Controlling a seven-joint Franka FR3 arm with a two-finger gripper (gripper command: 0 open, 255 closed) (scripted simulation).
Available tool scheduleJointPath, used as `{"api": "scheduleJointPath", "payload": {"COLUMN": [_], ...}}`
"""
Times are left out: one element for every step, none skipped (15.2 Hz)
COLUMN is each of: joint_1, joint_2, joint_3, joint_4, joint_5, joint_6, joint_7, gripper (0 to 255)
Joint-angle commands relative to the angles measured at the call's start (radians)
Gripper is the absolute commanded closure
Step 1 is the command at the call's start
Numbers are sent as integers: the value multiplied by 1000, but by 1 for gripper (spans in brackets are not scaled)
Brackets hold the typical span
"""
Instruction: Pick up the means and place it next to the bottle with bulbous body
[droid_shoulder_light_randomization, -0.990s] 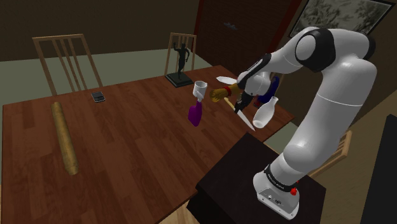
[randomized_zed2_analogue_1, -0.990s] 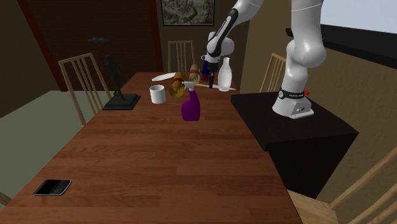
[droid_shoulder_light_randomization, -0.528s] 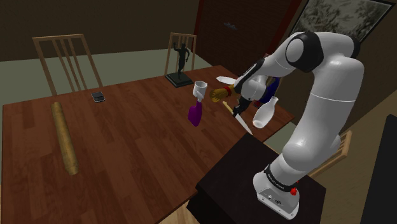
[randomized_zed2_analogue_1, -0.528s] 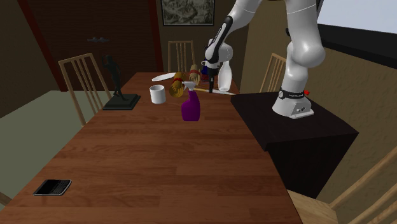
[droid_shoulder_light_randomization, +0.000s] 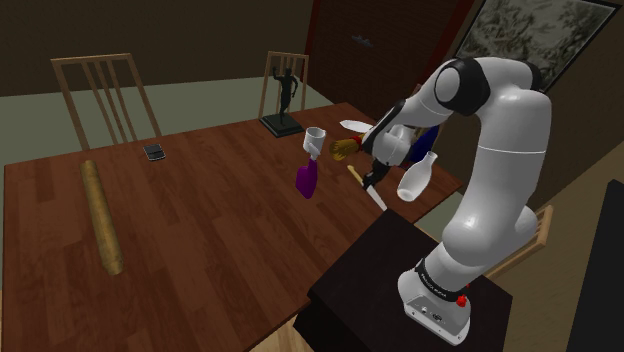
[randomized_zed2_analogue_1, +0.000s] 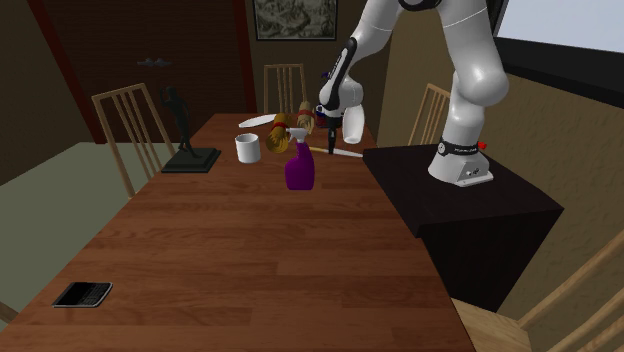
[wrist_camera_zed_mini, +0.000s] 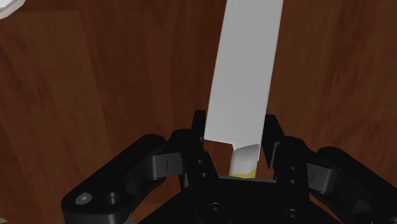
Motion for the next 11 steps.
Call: {"api": "scheduleJointPath", "payload": {"joint_1": [-5,-5,-5,-5,-5,-5,-5,-5,-5,-5,-5], "joint_2": [7,7,7,7,7,7,7,7,7,7,7], "joint_3": [7,7,7,7,7,7,7,7,7,7,7], "joint_4": [1,1,1,1,1,1,1,1,1,1,1], "joint_5": [8,8,8,8,8,8,7,7,7,7,7], "joint_6": [7,7,7,7,7,7,6,6,6,6,6], "joint_7": [-7,-7,-7,-7,-7,-7,-7,-7,-7,-7,-7], "gripper": [255,255,255,255,255,255,255,0,0,0,0]}}
